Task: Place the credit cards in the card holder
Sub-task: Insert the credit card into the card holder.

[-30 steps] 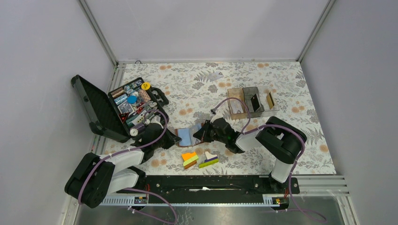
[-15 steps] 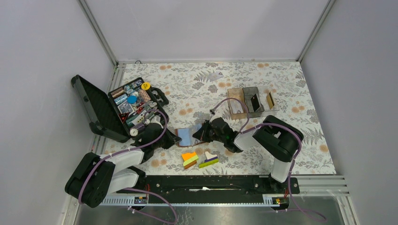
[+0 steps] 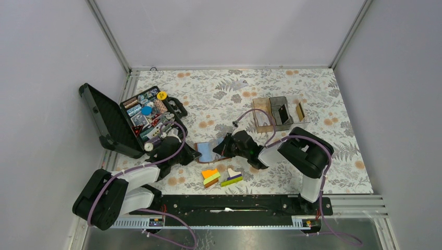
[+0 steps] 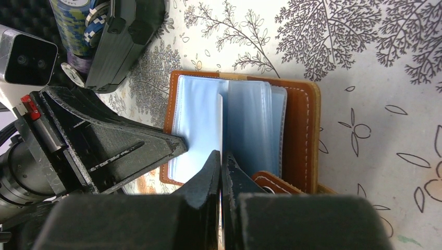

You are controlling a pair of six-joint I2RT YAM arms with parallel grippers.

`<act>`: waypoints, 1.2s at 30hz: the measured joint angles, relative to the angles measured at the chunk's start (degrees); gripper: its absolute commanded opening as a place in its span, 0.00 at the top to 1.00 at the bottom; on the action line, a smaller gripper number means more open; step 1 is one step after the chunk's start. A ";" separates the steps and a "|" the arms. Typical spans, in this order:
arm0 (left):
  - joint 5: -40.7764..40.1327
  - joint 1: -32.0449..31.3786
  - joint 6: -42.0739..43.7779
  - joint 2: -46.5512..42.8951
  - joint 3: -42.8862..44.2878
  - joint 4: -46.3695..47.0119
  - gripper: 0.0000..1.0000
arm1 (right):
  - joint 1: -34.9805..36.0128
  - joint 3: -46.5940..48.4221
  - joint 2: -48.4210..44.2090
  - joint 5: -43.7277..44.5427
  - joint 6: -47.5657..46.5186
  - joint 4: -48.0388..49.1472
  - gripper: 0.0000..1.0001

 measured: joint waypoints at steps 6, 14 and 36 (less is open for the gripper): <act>0.17 0.15 0.02 0.63 0.35 0.20 1.00 | 0.00 0.00 0.59 0.39 0.00 1.05 1.00; 0.46 0.61 0.15 1.49 0.39 1.27 1.00 | -0.04 0.00 1.95 0.72 0.07 3.37 1.00; 0.59 0.72 0.48 2.40 0.98 1.44 1.00 | 0.07 -0.04 2.99 2.75 0.02 5.60 1.00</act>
